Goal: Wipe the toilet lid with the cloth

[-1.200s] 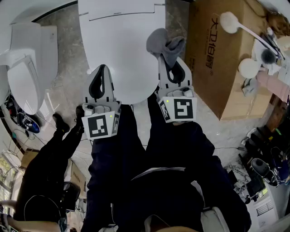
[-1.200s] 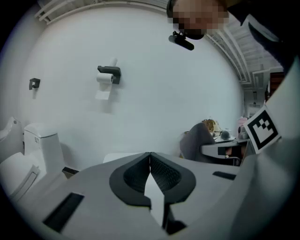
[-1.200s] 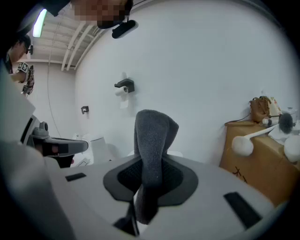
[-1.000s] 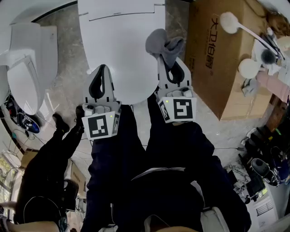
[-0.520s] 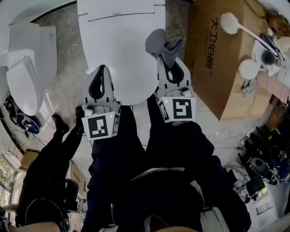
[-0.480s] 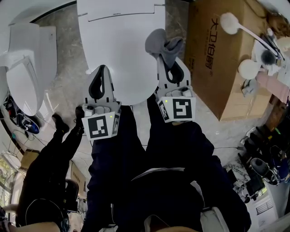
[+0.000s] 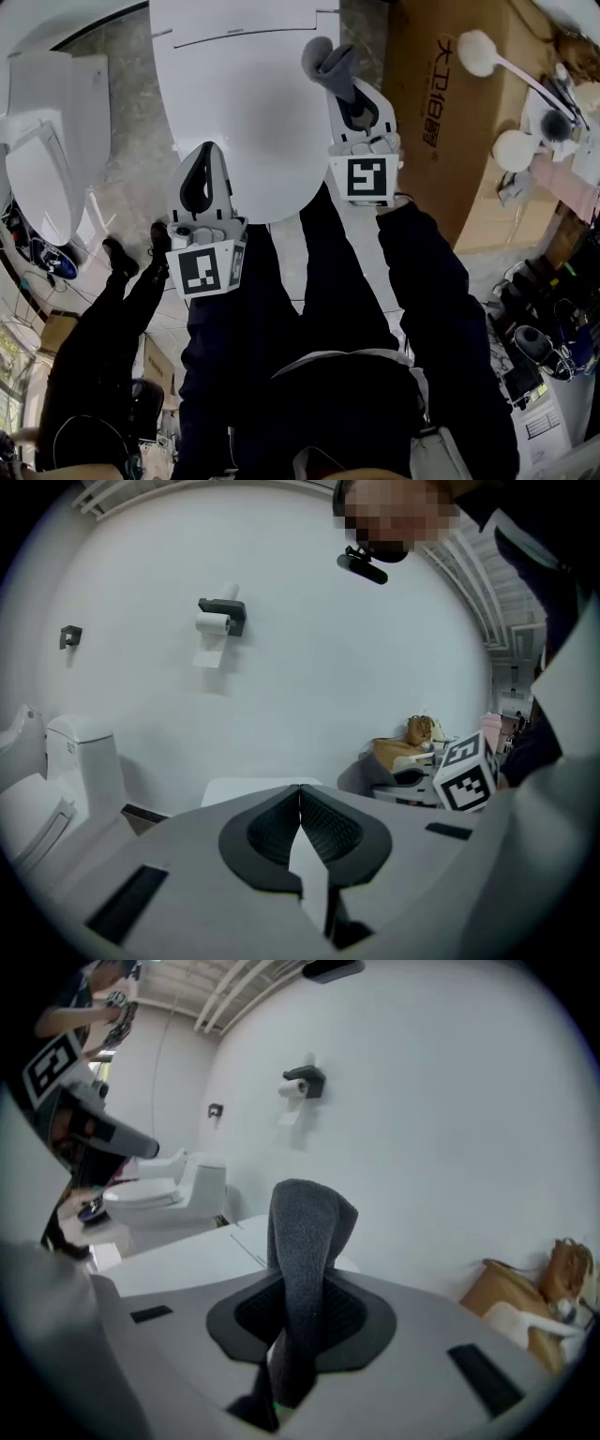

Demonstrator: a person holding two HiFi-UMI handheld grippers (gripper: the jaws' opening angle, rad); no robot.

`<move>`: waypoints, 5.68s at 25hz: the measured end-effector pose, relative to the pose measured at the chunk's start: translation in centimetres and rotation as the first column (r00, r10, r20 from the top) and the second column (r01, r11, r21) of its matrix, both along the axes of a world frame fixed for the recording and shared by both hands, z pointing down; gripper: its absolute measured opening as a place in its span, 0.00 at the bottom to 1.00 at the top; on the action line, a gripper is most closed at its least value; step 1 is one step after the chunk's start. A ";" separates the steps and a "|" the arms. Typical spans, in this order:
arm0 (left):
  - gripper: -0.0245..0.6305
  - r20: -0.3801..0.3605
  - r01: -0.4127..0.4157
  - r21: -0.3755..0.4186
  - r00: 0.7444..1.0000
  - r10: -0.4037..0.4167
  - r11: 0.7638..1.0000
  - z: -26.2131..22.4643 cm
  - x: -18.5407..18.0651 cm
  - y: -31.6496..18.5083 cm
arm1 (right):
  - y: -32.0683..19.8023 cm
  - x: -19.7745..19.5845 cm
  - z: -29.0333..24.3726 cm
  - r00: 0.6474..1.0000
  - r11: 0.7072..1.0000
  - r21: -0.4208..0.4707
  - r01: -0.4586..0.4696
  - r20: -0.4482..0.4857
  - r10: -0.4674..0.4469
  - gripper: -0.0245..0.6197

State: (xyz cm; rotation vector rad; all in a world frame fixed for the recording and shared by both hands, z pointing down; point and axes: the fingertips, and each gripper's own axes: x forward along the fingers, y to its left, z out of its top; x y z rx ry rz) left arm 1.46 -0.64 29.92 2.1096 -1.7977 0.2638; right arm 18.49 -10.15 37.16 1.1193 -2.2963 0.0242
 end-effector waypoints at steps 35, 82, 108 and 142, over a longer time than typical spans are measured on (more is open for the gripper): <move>0.06 -0.036 -0.039 -0.055 0.999 0.037 0.998 1.4 1.5 3.7 | -1.1 -0.4 16.8 0.489 0.808 -0.260 0.529 -0.684 -0.541 0.15; 0.06 -0.039 -0.034 -0.045 0.999 0.032 0.998 -0.2 0.9 5.0 | -1.1 -2.6 11.5 0.440 0.779 -0.220 0.587 -0.721 -0.535 0.15; 0.06 -0.025 0.078 -0.091 0.996 -0.080 0.993 1.8 -1.0 4.1 | -6.5 -7.0 16.6 0.403 0.777 -0.232 0.585 -0.749 -0.526 0.15; 0.06 -0.059 -0.047 -0.014 0.997 0.046 0.999 0.5 -0.2 11.3 | 34.2 -1.7 18.9 0.369 0.626 -0.559 0.543 -0.511 -0.776 0.15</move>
